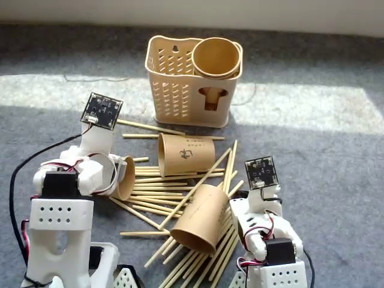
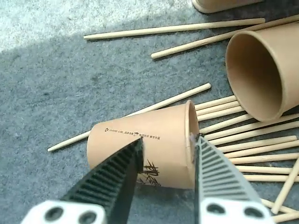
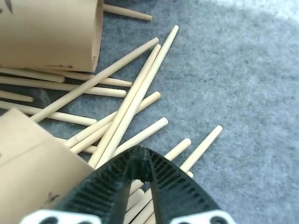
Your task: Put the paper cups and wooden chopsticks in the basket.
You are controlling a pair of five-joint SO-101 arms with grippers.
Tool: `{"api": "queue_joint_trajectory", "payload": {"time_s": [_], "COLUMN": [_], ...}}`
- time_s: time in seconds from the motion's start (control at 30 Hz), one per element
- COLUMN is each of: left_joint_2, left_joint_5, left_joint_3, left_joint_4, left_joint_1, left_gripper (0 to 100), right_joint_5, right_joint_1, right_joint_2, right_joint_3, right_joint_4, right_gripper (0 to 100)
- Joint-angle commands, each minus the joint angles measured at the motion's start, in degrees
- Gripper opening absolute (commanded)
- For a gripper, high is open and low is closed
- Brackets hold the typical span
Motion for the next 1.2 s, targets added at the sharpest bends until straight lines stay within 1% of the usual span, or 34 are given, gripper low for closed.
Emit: {"api": "queue_joint_trajectory", "payload": {"time_s": [0.0, 0.2, 0.37, 0.63, 0.83, 0.9, 1.03, 1.17], "left_joint_2": [-0.3, 0.2, 0.3, 0.0, -0.2, -0.2, -0.3, -0.3], "left_joint_5": [-4.4, -4.8, -5.0, -5.1, -5.0, -4.9, -4.9, -4.7], "left_joint_3": [-0.1, 0.0, 4.4, 5.9, 13.4, 14.6, 14.0, 12.2], "left_joint_4": [-0.7, -0.7, -1.2, -1.2, -8.6, -9.9, -10.1, -9.8], "left_joint_1": [-0.6, 0.7, 2.6, 2.3, 2.2, 2.2, 2.2, 2.2], "left_gripper": [17, 17, 17, 17, 17, 13, 1, 1], "right_joint_5": [-0.1, -0.1, -0.1, -0.1, -0.1, -0.1, -0.1, -0.1], "right_joint_1": [1.0, 1.0, 1.0, 1.0, 1.0, 1.0, 1.0, 1.0], "right_joint_2": [-0.6, -0.6, -0.6, -0.6, -0.6, -0.6, -0.6, -0.6], "right_joint_3": [-0.2, -0.2, -0.2, -0.2, -0.2, -0.2, -0.2, -0.2], "right_joint_4": [-1.6, -1.6, -1.6, -1.6, -1.6, -1.6, -1.6, -1.6], "right_gripper": [0.6, 0.6, 0.6, 0.6, 0.6, 0.6, 0.6, 0.6]}}
